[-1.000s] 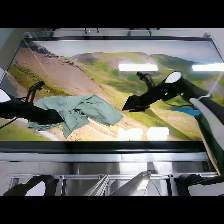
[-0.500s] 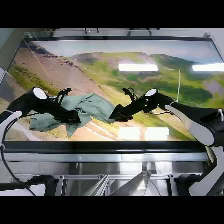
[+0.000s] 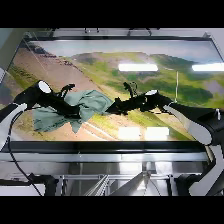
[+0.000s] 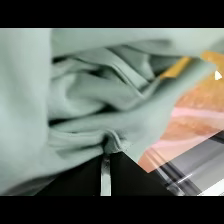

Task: Fold the shirts.

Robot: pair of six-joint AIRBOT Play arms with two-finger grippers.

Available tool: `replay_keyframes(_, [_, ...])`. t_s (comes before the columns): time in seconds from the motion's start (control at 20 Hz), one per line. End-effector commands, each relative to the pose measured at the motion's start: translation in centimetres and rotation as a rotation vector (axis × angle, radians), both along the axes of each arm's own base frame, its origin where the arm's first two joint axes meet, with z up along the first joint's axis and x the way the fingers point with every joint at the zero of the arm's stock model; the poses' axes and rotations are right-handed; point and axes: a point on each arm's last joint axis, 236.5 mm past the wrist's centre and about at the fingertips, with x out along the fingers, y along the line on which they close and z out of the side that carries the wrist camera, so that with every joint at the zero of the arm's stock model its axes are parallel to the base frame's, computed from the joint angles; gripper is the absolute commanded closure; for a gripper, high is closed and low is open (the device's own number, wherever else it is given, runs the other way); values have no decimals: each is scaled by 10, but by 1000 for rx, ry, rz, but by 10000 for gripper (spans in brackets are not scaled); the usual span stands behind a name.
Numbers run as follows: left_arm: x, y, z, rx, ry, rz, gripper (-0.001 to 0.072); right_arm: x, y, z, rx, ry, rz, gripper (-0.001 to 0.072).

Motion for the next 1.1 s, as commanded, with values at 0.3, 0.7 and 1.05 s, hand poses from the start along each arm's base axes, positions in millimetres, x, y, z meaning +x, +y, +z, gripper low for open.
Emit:
replay_keyframes(0.3, [40, 42, 270, -18, -688, 73, 684, 25, -97, 116, 38, -173, -36, 692])
replay_keyframes(0.7, [-81, 103, 582, 187, -1570, 330, 683, -43, -197, 429, 62, -1023, -368, 691])
replay_keyframes(1.05, [-191, 70, 684, 272, -1980, 253, 682, -156, -209, 581, -91, -1671, -610, 691])
